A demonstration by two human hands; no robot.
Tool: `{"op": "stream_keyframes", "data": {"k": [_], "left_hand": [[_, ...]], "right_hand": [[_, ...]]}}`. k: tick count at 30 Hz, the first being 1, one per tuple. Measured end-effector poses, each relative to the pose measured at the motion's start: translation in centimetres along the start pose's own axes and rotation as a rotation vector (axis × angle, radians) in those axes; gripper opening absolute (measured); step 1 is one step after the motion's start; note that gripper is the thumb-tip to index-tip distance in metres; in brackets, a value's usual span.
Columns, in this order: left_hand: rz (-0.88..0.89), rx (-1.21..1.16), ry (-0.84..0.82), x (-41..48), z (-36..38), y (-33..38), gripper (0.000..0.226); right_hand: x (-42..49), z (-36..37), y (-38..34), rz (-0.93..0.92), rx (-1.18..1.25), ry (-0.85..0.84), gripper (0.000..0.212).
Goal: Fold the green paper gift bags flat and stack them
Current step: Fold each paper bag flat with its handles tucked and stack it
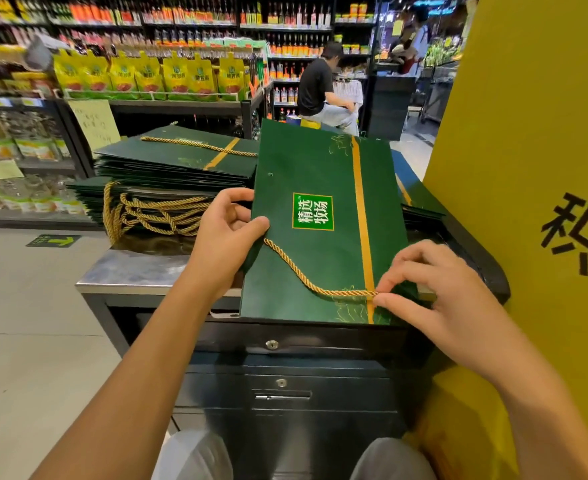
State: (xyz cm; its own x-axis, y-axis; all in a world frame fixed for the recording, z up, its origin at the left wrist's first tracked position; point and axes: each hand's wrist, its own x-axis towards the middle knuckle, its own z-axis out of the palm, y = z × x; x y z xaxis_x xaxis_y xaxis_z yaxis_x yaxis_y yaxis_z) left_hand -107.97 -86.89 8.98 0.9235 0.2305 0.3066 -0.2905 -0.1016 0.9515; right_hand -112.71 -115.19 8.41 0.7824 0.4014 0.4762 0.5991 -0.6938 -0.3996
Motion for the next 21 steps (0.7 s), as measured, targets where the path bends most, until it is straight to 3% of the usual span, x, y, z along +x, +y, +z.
{"op": "stream_keyframes", "data": {"k": [10,21], "left_hand": [[0.003,0.031,-0.217,-0.4,-0.7,0.6,0.026],[0.017,0.149,-0.461,-0.9,-0.5,1.1,0.016]], "right_hand": [[5.7,2.8,-1.8,-0.057,0.249,0.264,0.006],[9.4,6.1,-2.3,-0.073,0.482,0.368,0.021]]}}
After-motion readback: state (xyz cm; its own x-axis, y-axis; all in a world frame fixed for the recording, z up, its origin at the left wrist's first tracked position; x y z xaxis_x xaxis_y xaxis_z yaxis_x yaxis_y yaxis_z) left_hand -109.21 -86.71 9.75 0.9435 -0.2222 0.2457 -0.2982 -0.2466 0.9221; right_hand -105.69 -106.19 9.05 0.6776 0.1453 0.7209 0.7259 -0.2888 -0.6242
